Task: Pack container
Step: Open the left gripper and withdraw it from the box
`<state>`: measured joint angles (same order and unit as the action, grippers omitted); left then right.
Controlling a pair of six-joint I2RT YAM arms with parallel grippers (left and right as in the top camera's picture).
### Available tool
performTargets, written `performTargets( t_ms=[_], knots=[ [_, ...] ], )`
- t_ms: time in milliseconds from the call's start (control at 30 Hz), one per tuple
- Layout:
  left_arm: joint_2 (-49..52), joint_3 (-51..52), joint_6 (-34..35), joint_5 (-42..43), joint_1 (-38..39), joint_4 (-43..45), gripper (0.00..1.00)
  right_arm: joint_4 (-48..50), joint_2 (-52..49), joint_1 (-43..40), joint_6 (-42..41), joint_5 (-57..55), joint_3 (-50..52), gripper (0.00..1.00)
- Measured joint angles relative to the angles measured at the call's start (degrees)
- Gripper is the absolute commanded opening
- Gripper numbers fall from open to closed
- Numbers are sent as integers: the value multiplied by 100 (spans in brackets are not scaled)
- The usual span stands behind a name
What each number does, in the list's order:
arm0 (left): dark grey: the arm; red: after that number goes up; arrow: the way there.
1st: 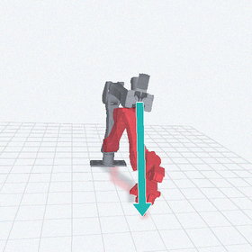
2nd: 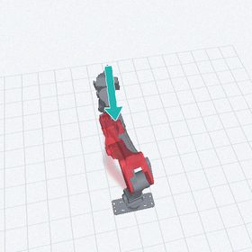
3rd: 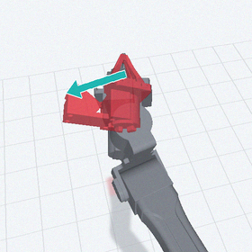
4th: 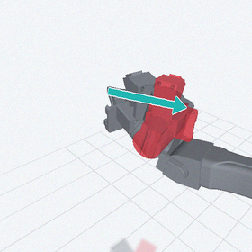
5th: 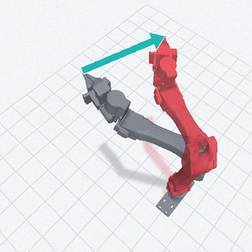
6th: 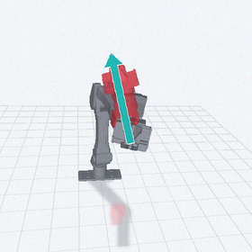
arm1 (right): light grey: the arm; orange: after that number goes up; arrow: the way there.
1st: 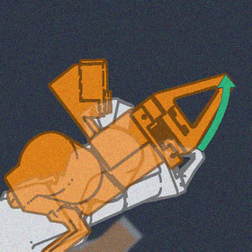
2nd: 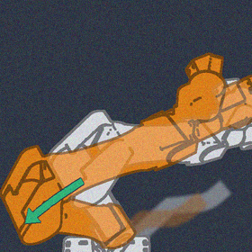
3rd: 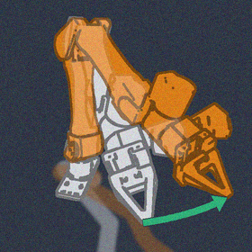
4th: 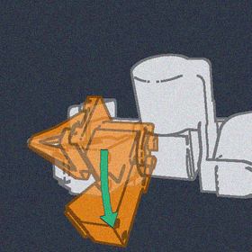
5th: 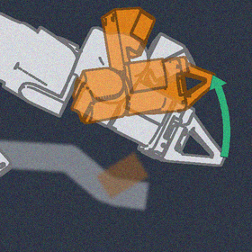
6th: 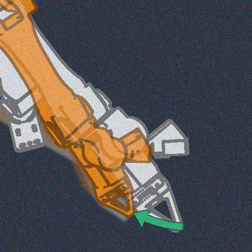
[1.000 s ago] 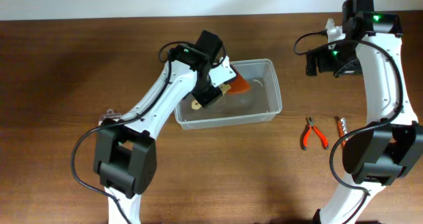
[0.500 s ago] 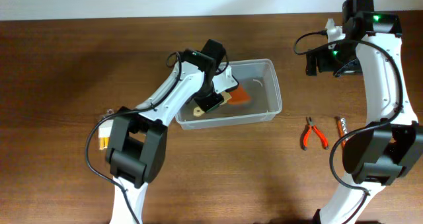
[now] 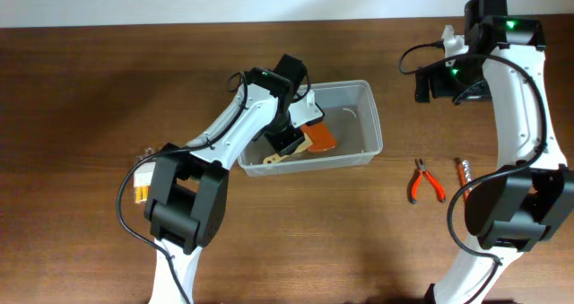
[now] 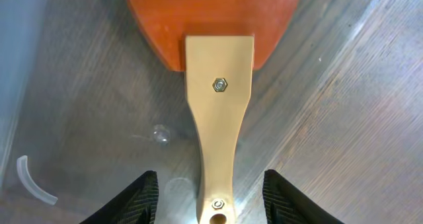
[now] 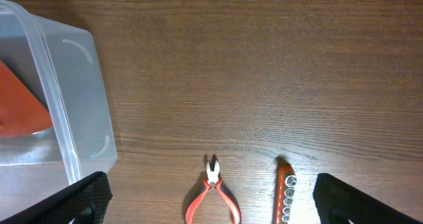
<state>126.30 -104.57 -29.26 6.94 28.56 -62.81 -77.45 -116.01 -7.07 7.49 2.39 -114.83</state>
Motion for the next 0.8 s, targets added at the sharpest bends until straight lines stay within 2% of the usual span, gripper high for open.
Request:
performTargets(
  t_ms=[67, 133, 167, 200, 267, 433, 567, 800],
  knots=[
    [0, -61, 70, -2, 0, -20, 54, 0, 0, 0, 0, 0, 0, 99],
    [-2, -280, 179, -22, 0, -96, 67, 2, 0, 0, -2, 0, 0, 99],
    [0, -435, 245, -59, 0, -136, 79, 4, 0, 0, -2, 0, 0, 99],
    [-2, -616, 348, -125, 0, -170, 86, 4, 0, 0, -7, 0, 0, 99],
    [-22, -1038, 619, -317, 0, -251, 92, 13, 0, 0, -2, 7, 0, 99],
    [-245, -1937, 1405, -1163, -2, -680, 95, 15, 0, 0, -2, 33, 0, 99],
    [-599, -2474, 2068, -1862, -85, -1377, 98, 11, 0, 0, 0, 44, 0, 99],
    [-1054, -2638, 3342, -2251, -861, -2806, 98, -9, 0, 0, -4, 90, 0, 99]
  ],
)
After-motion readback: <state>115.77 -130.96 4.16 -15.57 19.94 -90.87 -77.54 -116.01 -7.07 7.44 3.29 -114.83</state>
